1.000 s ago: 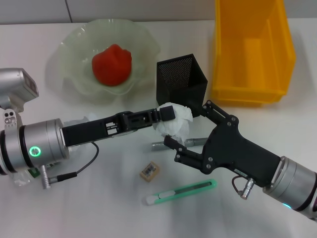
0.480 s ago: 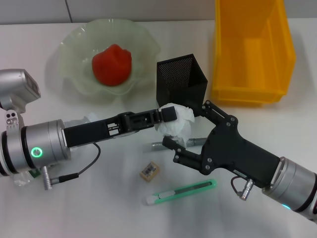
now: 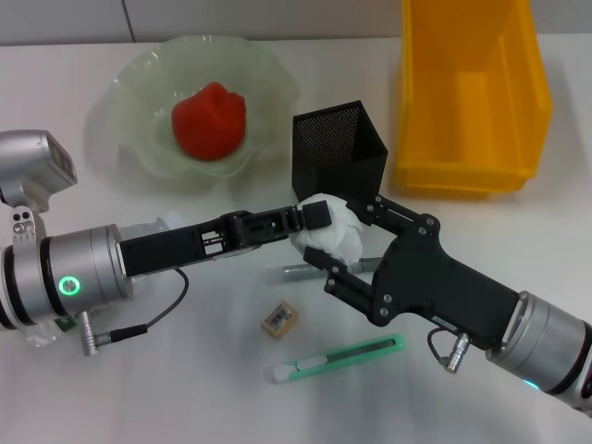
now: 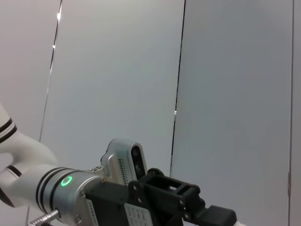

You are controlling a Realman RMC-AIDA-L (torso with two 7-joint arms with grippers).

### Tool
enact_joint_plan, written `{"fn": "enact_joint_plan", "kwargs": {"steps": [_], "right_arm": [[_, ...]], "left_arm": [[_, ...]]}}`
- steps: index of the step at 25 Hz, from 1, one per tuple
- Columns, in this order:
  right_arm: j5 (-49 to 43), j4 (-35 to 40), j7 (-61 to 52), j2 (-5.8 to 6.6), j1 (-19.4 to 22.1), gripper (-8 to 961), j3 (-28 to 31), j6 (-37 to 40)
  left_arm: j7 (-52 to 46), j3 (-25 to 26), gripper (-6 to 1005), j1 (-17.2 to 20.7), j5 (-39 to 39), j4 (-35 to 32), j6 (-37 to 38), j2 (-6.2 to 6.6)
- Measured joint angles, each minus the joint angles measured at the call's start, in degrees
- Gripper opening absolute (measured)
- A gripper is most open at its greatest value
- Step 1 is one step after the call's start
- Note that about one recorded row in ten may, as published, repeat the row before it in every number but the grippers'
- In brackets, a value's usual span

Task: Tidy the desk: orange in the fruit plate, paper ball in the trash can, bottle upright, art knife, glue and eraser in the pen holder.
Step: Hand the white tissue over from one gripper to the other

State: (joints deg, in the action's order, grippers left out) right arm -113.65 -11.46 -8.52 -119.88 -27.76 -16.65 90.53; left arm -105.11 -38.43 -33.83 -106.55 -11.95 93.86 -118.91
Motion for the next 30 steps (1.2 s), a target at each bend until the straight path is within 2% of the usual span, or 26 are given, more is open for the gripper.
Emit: {"fn": "enact_joint_plan", "kwargs": {"steps": [8,17,23,30], "right_arm": [[-0.01,-0.07,0.00,-0.01,0.04,566,0.16,0.03],[0.00,-0.05,0.00,-0.01,0.01,561,0.22,0.09],[0.01,-0.05,-0.05,-0.01,-0.01,557,0.22,0.09],[0.23,-0.05,-0.06,-0.01,0.15,551,0.21,0.18]], "left_arm": [[0.08,0.08,493,0.00,-0.01,0.01,0.06,-0.01],[0.29,0.20,507,0.00,0.03,0.00,0.07,0.01],[0.35,0.20,738,0.08,0.63,-0.30,0.15,0.10],[0.41,0.20,799,0.04,0.75,-0.47,0.27,0.09]]}}
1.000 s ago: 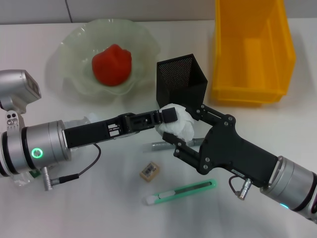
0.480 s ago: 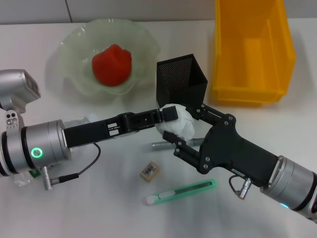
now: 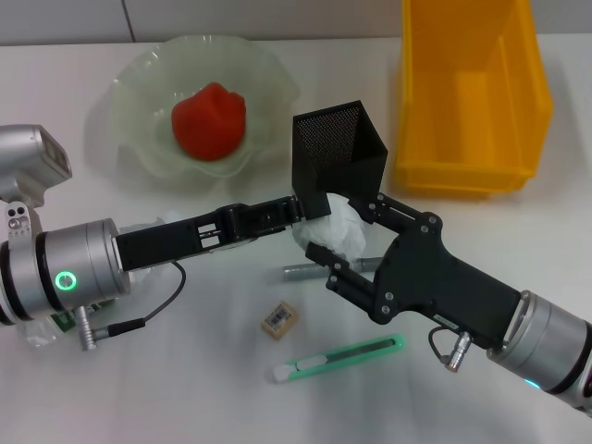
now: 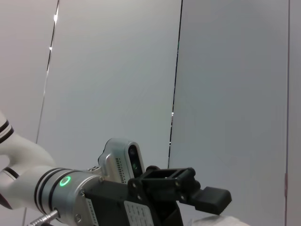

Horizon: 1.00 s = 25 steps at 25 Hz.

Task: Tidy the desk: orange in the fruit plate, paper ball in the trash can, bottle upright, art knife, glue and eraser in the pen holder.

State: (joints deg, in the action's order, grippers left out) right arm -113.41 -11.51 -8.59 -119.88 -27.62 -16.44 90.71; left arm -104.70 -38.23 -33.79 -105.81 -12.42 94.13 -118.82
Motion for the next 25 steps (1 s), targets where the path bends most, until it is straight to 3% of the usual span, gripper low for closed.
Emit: {"fn": "enact_joint_plan", "kwargs": {"steps": [6,12,15,16,20,25], "right_arm": [[0.22,0.34,-0.42,0.02,1.10,549,1.09,1.09],[0.23,0.66,-1.18,0.23,3.65,548,5.28,1.86],[0.22,0.83,-2.59,0.24,4.70,548,8.10,2.05],[0.23,0.96,-3.27,0.26,5.04,548,9.61,2.01],[0.22,1.49,-6.43,0.25,6.04,547,16.25,0.62],[0.23,1.52,-10.26,0.20,6.07,547,22.95,-3.43]], "left_arm": [[3.46,-0.34,808,0.79,-0.09,-1.31,0.37,0.28],[13.13,-0.51,807,2.56,-0.32,-3.05,3.89,0.37],[13.13,-0.51,807,2.56,-0.32,-3.05,3.89,0.37],[24.29,-0.53,807,4.19,-0.34,-3.22,5.71,0.45],[28.90,-0.53,807,4.93,-0.32,-3.22,6.02,0.43],[43.20,-0.12,807,7.35,0.10,-1.56,6.42,0.04]]}}
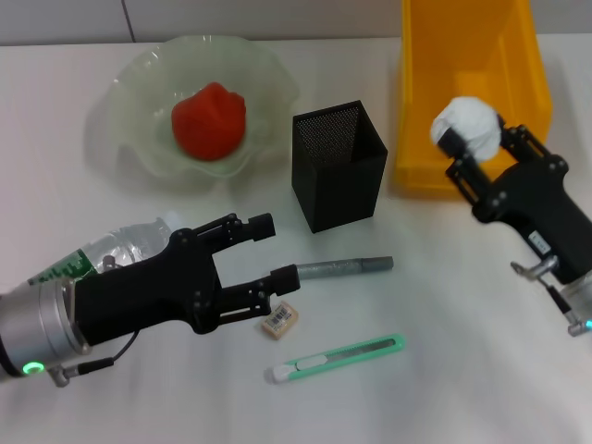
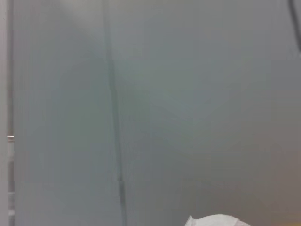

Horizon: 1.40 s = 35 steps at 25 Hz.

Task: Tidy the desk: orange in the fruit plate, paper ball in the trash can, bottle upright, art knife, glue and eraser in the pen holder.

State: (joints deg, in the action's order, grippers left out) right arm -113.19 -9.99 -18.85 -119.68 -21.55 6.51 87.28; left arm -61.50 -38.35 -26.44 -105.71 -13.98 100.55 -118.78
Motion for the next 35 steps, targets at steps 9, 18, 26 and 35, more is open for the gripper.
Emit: {"fn": "enact_joint_plan", "kwargs": {"steps": [9,18,26,35], "right_arm": [[-0.04,-0.31,-3.31,-0.05,-1.81,567,7.86,-6.88],[-0.15,0.02,-3.32,-0.04,-3.99,629,8.62,-9.63],[-0.06,0.06,-3.29,0.04,-4.33,708,9.44,-10.30],[-0.43,0.88,-4.42,0.29,-3.48,782,8.73,-4.10]], "left_arm": [[14.64,1.40,806,1.41,0.70,5.70,-2.49,-0.05],[14.32,1.13,806,1.21,0.71,5.79,-2.85,-0.04],[14.19,1.08,805,1.15,0.69,5.81,-2.57,-0.04],[14.13,0.99,805,0.95,0.37,5.81,-2.31,-0.03]]}}
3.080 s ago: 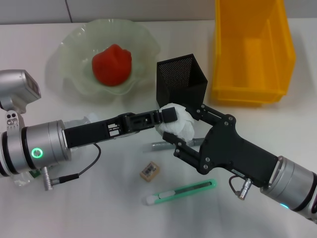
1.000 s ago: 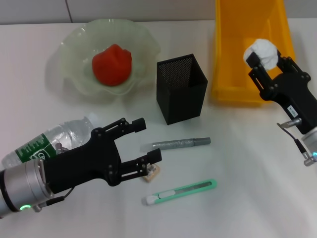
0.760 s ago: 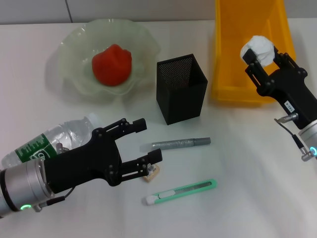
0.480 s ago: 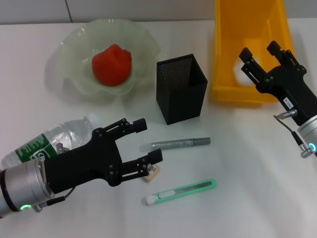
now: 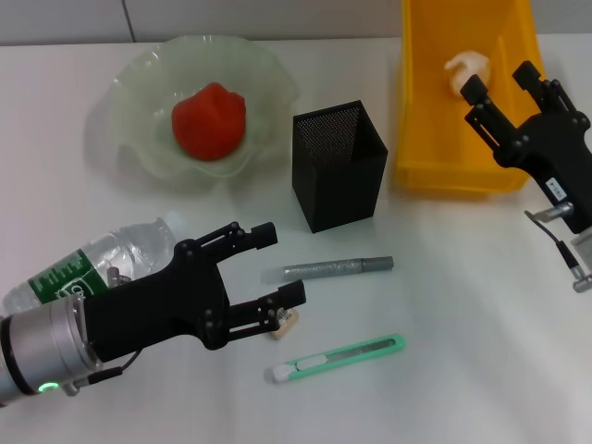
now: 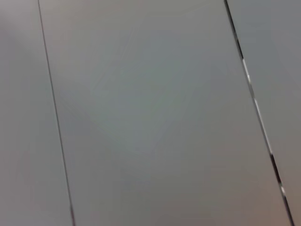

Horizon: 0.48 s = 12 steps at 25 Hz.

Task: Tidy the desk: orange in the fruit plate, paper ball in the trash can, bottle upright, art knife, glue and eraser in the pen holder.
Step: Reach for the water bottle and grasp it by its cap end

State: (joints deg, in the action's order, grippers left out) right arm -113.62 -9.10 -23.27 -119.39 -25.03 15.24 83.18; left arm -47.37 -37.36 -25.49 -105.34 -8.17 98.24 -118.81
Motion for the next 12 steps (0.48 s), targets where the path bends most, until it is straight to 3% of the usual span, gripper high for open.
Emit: {"fn": "enact_joint_plan", "kwargs": {"steps": [5,8,12], "right_arm": [[-3.89,6.30,-11.55,0.20,1.19,781,-2.71,8.28],[-8.92,16.41,-24.13,0.30,1.75,782,-7.86,17.70],[-9.90,21.45,-26.18,0.31,2.68,782,-11.71,21.84]], "left_arm": [[-0.01,0.13,804,0.13,0.16,-0.59,0.69,0.24],[0.00,0.22,804,0.33,0.20,-2.52,0.48,0.41],[-0.01,0.23,804,0.46,0.13,-3.79,0.12,0.45]]}}
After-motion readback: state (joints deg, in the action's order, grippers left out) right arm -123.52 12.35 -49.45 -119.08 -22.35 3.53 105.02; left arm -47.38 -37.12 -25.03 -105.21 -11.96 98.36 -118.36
